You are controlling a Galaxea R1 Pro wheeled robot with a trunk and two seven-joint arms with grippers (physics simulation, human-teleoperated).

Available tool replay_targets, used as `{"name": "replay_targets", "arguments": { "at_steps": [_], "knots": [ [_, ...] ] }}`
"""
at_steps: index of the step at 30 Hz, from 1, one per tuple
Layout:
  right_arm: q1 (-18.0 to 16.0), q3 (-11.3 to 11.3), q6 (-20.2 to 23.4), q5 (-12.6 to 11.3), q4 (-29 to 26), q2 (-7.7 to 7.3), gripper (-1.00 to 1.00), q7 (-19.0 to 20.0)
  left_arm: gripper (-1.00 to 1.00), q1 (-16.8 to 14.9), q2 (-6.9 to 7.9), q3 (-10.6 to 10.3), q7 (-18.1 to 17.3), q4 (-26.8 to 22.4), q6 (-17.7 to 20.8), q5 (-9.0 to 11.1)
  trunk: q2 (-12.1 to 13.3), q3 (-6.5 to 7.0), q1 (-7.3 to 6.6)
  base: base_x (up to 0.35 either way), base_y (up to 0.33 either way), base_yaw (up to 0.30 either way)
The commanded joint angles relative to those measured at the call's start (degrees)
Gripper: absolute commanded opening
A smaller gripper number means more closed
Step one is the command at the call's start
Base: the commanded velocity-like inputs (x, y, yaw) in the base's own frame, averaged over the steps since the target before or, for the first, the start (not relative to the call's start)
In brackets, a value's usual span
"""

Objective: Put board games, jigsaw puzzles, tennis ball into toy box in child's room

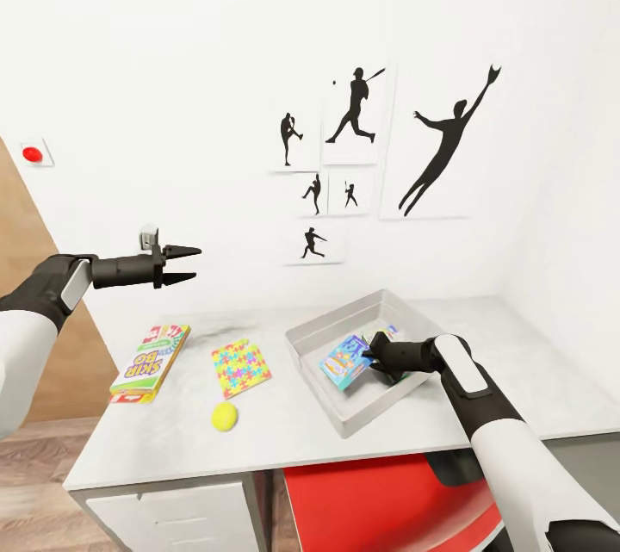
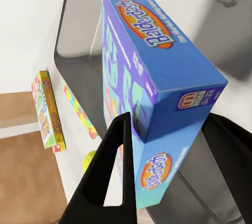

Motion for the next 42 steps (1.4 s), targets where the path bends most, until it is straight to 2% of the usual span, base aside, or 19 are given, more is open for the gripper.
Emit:
{"name": "replay_targets", "arguments": {
  "at_steps": [1, 7, 8, 28, 30, 35, 37, 39, 42],
  "knots": [
    [-0.07, 0.18, -0.02, -0.64, -0.07, -0.06, -1.00, -0.60, 1.00, -0.06, -0.01, 0.10, -0.17, 0.02, 0.31, -0.08, -0.13, -0.13, 0.04, 0.000, 0.000, 0.000],
    [-0.06, 0.19, -0.01, -0.64, -0.07, -0.06, -1.00, -0.61, 1.00, -0.06, 0.03, 0.10, -0.17, 0.02, 0.31, -0.08, -0.13, -0.13, 0.04, 0.000, 0.000, 0.000],
    [-0.07, 0.19, -0.01, -0.64, -0.07, -0.06, 1.00, -0.61, 1.00, -0.06, 0.05, 0.10, -0.17, 0.02, 0.31, -0.08, -0.13, -0.13, 0.04, 0.000, 0.000, 0.000],
    [-0.05, 0.13, 0.31, -0.80, -0.38, -0.14, 1.00, -0.04, 1.00, -0.06, 0.21, 0.10, -0.17, 0.06, 0.31, -0.13, -0.13, -0.13, 0.04, 0.000, 0.000, 0.000],
    [-0.03, 0.07, 0.36, -0.84, -0.44, -0.24, 1.00, 0.02, 1.00, -0.06, 0.82, 0.09, -0.17, 0.13, 0.31, -0.09, -0.13, -0.10, 0.04, 0.000, 0.000, 0.000],
    [0.45, -0.02, 0.61, -1.18, -5.88, -0.52, 1.00, 0.08, 1.00, -0.06, 4.49, 0.10, -1.62, 0.20, 0.31, 0.02, -0.13, 0.24, 0.04, 0.000, 0.000, -0.043],
    [0.86, 0.05, 0.81, -1.41, -10.63, -0.76, 1.00, 0.05, 1.00, 0.07, 6.08, 0.07, -4.99, 0.43, 0.27, -0.22, -0.13, 0.41, 0.04, 0.000, 0.000, -0.068],
    [1.41, 0.08, 1.20, -1.53, -14.88, -0.89, 1.00, 0.02, 1.00, 1.53, 7.36, 0.04, -8.66, 0.39, 0.20, -0.40, -0.13, 0.59, 0.04, 0.000, 0.000, -0.065],
    [1.70, 0.09, 2.43, -1.59, -19.31, -0.98, 1.00, 0.01, 1.00, 3.79, 8.86, 0.05, -11.54, 0.14, 0.12, -0.48, -0.13, 0.85, 0.04, 0.000, 0.000, -0.042]
  ]
}}
